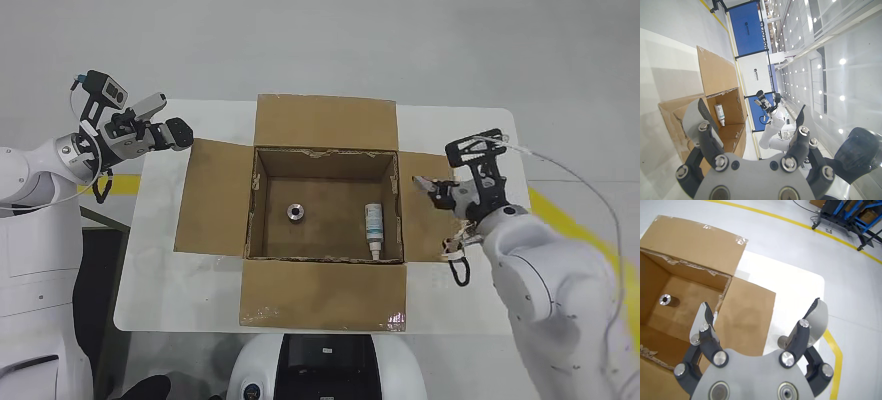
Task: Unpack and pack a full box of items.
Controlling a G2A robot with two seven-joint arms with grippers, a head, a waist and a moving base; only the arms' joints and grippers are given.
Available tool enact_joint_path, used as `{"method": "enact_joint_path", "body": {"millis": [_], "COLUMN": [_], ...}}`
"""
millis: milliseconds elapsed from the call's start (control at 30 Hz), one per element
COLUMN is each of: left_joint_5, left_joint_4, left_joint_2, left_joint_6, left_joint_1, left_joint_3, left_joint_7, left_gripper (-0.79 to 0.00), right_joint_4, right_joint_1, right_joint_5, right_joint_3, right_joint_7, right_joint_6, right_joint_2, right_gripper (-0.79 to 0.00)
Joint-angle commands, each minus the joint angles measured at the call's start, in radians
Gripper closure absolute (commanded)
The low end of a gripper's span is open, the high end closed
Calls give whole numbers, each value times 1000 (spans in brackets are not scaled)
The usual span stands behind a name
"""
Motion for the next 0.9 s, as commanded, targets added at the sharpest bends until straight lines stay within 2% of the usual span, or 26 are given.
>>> {"method": "enact_joint_path", "body": {"millis": [0, 433, 867], "left_joint_5": [0, 0, 0], "left_joint_4": [0, 0, 0], "left_joint_2": [0, 0, 0], "left_joint_6": [0, 0, 0], "left_joint_1": [0, 0, 0], "left_joint_3": [0, 0, 0], "left_joint_7": [0, 0, 0], "left_gripper": [-785, -785, -785], "right_joint_4": [6, 53, 185], "right_joint_1": [12, 113, 225], "right_joint_5": [18, 134, 291], "right_joint_3": [-32, -179, -289], "right_joint_7": [10, 48, 87], "right_joint_6": [-13, -93, -86], "right_joint_2": [-2, -18, -41], "right_gripper": [-785, -785, -785]}}
